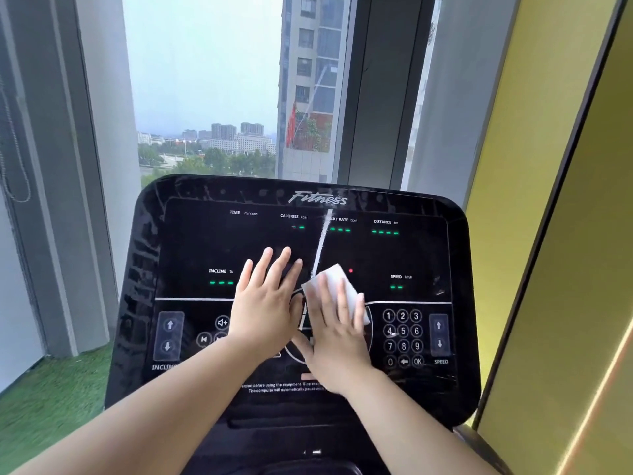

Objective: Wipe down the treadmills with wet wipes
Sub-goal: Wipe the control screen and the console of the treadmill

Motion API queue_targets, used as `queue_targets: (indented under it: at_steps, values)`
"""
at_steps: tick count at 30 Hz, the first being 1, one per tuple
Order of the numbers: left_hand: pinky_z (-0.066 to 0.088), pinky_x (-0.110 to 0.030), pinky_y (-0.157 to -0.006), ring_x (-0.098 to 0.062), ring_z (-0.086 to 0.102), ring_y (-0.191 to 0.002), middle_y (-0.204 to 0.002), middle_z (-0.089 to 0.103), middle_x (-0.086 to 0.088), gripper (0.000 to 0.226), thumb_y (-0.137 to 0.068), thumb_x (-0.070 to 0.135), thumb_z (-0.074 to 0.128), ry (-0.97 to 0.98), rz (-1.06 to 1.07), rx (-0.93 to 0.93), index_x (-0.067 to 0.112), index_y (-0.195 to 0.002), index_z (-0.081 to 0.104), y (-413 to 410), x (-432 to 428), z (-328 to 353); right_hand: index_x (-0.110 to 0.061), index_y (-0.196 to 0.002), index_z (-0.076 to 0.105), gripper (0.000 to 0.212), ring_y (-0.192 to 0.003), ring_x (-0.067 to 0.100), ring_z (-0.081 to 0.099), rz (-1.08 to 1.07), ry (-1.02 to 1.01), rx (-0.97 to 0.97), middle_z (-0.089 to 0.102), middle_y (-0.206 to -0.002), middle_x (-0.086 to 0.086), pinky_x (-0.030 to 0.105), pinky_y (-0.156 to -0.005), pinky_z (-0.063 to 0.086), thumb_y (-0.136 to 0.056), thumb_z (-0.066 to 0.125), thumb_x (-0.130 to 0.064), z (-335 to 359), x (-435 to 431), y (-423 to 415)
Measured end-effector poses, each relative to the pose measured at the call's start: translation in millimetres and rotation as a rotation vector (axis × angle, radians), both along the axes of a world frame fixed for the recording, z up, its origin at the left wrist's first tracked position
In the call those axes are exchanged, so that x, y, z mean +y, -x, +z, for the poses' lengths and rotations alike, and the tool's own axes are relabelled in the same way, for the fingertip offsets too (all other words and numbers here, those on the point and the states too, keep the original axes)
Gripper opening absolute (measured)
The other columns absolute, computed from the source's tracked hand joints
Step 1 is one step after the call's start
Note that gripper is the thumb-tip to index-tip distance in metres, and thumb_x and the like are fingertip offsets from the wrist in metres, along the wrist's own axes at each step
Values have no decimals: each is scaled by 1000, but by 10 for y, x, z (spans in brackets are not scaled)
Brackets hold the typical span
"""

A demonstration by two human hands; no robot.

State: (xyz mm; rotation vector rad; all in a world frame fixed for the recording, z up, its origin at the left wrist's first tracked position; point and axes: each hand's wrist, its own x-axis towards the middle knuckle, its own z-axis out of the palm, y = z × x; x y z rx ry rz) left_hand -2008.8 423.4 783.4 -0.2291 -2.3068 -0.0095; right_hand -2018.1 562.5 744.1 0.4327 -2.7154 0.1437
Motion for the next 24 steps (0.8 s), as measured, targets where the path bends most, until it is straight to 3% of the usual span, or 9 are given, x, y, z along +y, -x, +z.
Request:
queue_targets:
  at_steps: [2,3,5,7,10,12,15,20,24]
  values:
    - [42,-58,-96,-38,55,-120,-129,59,-12,52,-85,35,35,-26,-11,11,9,-120,65,2,9,-2,-21,-152,5,68,-145,27,13,61,-125,15,8,-161,3,52,-111,7,-98,6,-60,82,125,45]
    - [41,-58,-96,-38,54,-120,-130,59,-12,52,-85,35,35,-36,-13,15,9,-120,65,2,9,-9,-26,-151,2,64,-146,24,7,101,-204,41,1,-161,-2,51,-111,4,-97,3,-60,165,222,80]
    - [40,-58,-98,-38,53,-122,-131,58,-12,53,-85,35,35,-49,-10,15,9,-121,65,-3,16,-17,-36,-144,-22,60,-142,16,-28,135,-263,165,-31,-152,-12,49,-113,-15,-92,-5,-61,339,432,186]
    - [40,-57,-98,-37,52,-122,-131,58,-11,53,-85,37,35,-62,5,11,10,-121,64,-16,46,-11,-38,-133,-36,57,-129,12,-46,20,-104,44,-48,-138,-17,44,-111,-27,-95,2,-58,508,559,234]
    - [39,-56,-99,-38,52,-123,-129,58,-13,54,-85,38,35,-106,24,14,11,-122,64,-20,117,29,-34,-131,-39,60,-128,15,-45,-141,128,-19,-54,-130,-13,46,-110,-27,-97,6,-56,537,427,207]
    - [37,-52,-104,-38,50,-124,-130,57,-14,54,-86,38,36,-96,-3,30,10,-123,63,-8,178,47,-29,-128,-44,66,-126,21,-48,-152,178,-45,-58,-128,-7,48,-104,-31,-86,-9,-65,444,247,123]
    - [39,-51,-103,-38,50,-124,-131,57,-12,52,-85,35,37,-40,-67,52,9,-122,63,22,303,83,-32,-123,-50,77,-122,18,-54,-51,60,-13,-58,-131,-9,44,-99,-38,-58,-39,-72,353,269,156]
    - [42,-52,-97,-35,53,-122,-129,59,-10,52,-85,36,36,4,-67,18,10,-121,64,60,443,104,-39,-130,-38,57,-128,12,-45,-110,136,-38,-49,-136,-14,43,-109,-27,-96,3,-57,753,671,351]
    - [44,-53,-95,-34,55,-120,-127,61,-9,54,-85,38,36,34,-42,2,10,-123,63,78,458,54,-33,-135,-36,62,-135,17,-39,-201,263,-51,-49,-138,-9,45,-111,-24,-97,7,-56,732,742,327]
